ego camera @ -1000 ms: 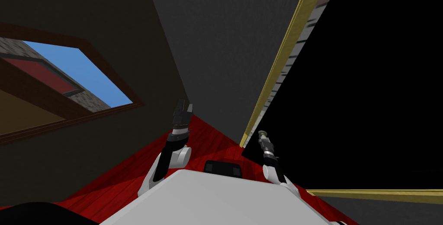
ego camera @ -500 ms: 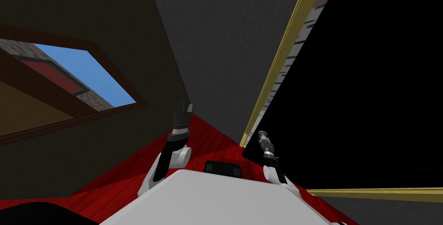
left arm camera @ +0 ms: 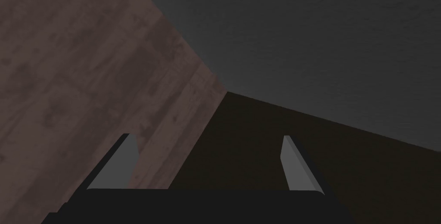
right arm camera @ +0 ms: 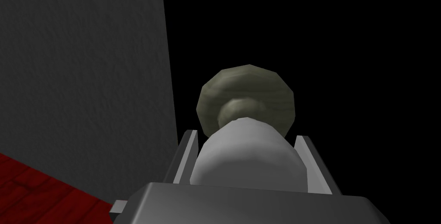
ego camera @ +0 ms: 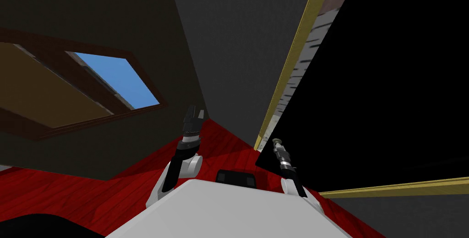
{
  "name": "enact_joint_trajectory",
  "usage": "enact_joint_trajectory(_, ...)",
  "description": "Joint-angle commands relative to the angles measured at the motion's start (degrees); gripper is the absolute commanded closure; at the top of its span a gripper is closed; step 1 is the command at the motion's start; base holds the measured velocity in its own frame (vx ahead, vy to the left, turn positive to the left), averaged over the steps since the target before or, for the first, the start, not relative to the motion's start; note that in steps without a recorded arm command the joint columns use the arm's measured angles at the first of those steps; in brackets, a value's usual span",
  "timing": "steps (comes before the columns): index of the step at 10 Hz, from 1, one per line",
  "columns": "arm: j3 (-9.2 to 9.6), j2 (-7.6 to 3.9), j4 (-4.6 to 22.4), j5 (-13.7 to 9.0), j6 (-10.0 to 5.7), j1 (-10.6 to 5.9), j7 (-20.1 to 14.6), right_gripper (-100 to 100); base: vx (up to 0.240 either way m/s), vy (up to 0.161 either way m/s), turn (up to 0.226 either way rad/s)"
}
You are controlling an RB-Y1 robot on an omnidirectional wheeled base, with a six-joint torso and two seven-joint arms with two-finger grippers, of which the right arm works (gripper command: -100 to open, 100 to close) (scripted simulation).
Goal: Pull the door open
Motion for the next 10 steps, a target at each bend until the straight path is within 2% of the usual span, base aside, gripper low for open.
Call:
enact_joint_trajectory(1,1.38,-0.68,-0.7,0.6,-0.39,0.64,-1.6,100,-0.256,-0.036,0.094)
enact_joint_trajectory(3,2.73,-1.55,-1.2,1.2,-0.78,1.15,-3.2,100,-0.201,-0.061,0.077)
enact_joint_trajectory(4,2.40,-1.11,-0.8,1.0,-0.49,1.11,-2.6,100,-0.097,-0.032,0.037)
enact_joint_trajectory(5,3.71,-1.88,-1.0,1.6,-1.30,1.78,-3.9,100,-0.161,-0.024,0.106)
enact_joint_trajectory(7,4.99,-2.91,-1.4,2.2,-2.29,2.42,-5.2,100,-0.230,-0.036,0.091)
enact_joint_trajectory(10,7.78,-5.18,-2.2,3.5,-4.48,3.83,-8.2,100,-0.249,-0.056,0.113)
